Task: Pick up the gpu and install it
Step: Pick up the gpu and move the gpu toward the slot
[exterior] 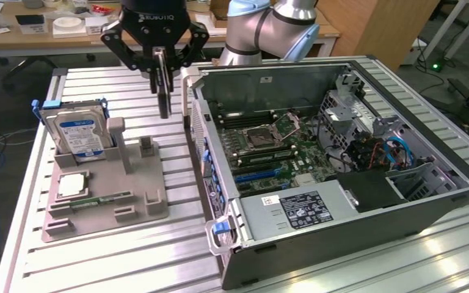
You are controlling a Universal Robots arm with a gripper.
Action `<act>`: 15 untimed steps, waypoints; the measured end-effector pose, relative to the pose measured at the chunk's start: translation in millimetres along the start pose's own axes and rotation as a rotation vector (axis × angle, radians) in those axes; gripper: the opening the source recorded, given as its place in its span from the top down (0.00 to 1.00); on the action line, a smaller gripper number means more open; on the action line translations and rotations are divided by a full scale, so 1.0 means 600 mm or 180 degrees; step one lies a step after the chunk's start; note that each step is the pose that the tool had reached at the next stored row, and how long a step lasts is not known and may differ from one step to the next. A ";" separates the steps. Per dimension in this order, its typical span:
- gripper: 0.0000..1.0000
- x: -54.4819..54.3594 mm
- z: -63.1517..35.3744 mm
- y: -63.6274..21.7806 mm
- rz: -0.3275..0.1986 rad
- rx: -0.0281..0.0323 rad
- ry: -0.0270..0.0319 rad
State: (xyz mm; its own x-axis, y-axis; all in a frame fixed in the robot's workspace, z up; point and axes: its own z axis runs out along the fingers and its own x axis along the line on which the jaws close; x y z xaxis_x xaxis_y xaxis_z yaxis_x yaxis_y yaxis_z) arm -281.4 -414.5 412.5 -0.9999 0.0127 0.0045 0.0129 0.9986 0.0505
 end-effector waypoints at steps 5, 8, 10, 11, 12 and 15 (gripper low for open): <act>0.72 -0.004 0.000 0.000 0.0006 0.0000 0.0000; 0.72 -0.006 0.000 0.000 0.0010 0.0000 0.0000; 0.72 -0.007 0.000 0.000 0.0012 0.0000 0.0000; 0.72 -0.008 0.000 0.000 0.0012 0.0000 -0.0001; 0.72 -0.009 0.000 0.000 0.0013 0.0000 -0.0001; 0.72 -0.011 0.000 0.000 0.0014 0.0000 -0.0001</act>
State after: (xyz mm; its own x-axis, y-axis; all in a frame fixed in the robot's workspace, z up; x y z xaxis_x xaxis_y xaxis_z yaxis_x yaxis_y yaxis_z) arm -274.5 -414.5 412.5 -0.9998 0.0173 0.0045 0.0175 0.9986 0.0505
